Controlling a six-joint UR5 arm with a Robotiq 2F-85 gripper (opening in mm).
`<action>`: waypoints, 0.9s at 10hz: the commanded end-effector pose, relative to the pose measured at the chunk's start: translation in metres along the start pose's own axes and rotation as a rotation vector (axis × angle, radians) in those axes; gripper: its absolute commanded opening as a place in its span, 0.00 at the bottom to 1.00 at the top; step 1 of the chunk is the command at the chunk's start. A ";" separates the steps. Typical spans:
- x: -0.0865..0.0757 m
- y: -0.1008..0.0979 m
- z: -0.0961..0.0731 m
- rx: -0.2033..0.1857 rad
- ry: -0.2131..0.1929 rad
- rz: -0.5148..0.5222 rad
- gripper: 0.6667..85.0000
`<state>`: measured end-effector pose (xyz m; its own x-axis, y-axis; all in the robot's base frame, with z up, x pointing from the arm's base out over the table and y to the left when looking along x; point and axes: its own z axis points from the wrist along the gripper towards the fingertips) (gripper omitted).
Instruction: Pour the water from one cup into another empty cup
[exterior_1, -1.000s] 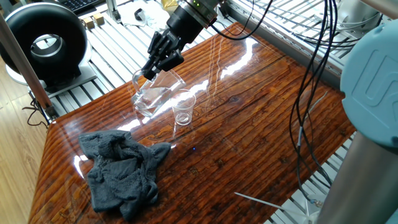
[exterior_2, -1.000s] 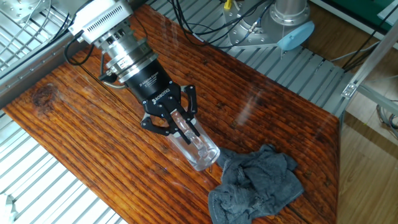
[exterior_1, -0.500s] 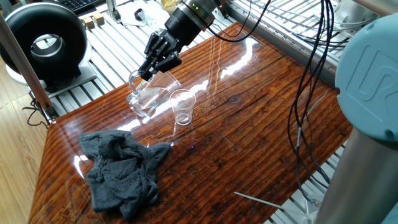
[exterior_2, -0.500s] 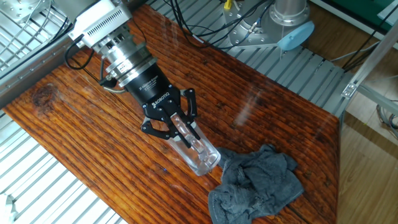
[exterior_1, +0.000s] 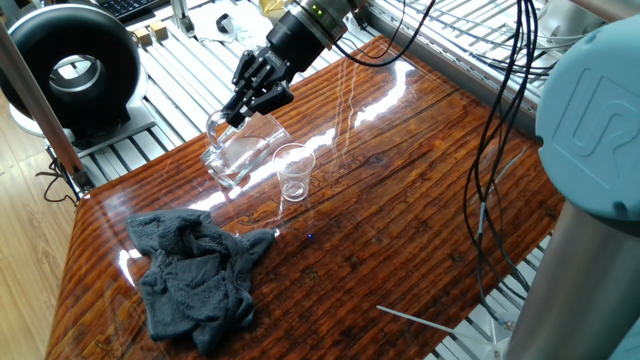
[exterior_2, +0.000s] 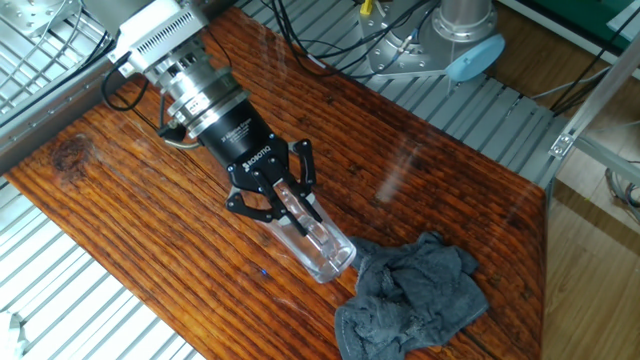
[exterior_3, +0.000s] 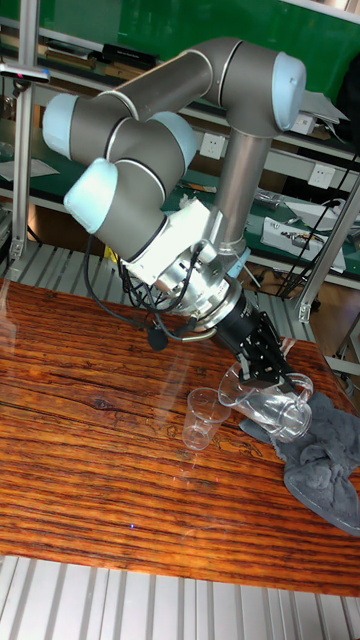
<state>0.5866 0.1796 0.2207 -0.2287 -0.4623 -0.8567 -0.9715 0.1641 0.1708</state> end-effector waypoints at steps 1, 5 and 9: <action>-0.007 0.000 -0.007 -0.007 -0.042 -0.021 0.00; -0.008 0.001 -0.009 -0.015 -0.065 -0.033 0.00; -0.013 0.004 -0.011 -0.028 -0.094 -0.035 0.00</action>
<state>0.5832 0.1766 0.2299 -0.1957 -0.4100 -0.8908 -0.9794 0.1282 0.1562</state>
